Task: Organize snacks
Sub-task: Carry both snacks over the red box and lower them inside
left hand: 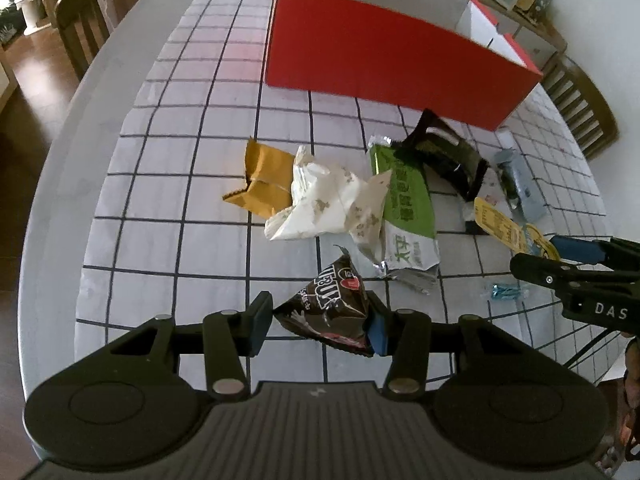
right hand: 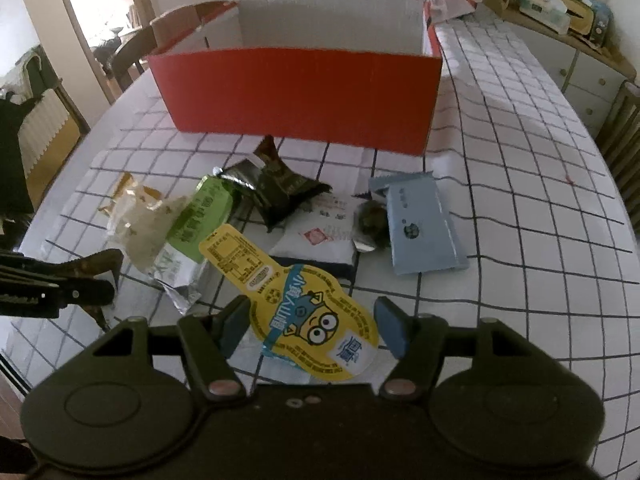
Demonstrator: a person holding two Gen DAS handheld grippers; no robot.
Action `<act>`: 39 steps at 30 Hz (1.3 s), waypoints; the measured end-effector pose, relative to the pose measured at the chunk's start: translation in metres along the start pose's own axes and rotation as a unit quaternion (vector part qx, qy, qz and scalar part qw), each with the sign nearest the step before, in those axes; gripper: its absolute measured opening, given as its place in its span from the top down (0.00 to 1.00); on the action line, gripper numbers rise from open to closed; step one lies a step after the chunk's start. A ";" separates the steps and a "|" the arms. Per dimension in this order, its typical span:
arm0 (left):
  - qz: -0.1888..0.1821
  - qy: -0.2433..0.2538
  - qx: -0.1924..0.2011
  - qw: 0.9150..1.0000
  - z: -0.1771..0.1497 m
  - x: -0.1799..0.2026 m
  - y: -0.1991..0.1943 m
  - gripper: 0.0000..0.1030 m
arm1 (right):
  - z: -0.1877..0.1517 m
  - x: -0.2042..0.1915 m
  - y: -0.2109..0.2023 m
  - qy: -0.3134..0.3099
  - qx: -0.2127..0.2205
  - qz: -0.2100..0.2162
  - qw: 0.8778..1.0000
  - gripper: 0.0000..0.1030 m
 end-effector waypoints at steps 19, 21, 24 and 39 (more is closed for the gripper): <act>-0.005 -0.009 0.085 0.996 0.040 0.006 -0.071 0.54 | 0.043 -0.012 -0.070 0.006 0.090 -0.003 0.996 0.35; -0.005 -0.008 0.094 0.996 0.047 0.008 -0.076 0.54 | 0.051 -0.013 -0.073 0.005 0.098 -0.005 0.995 0.35; -0.005 0.000 0.107 0.994 0.059 0.013 -0.083 0.54 | 0.065 -0.014 -0.078 0.003 0.110 -0.010 0.994 0.35; 0.015 0.017 0.154 0.988 0.142 0.042 -0.097 0.54 | 0.139 0.001 -0.079 -0.009 0.149 -0.028 0.988 0.35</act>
Point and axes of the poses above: each gripper's, at about its wrist camera, not at the fingertips, and y roughly the way its jaws point, x to its right, z to its top, the point moved 4 cm from there along y, roughly the way its jaws point, and after that the axes turned 5 degrees about z, right-handed, at the moved point
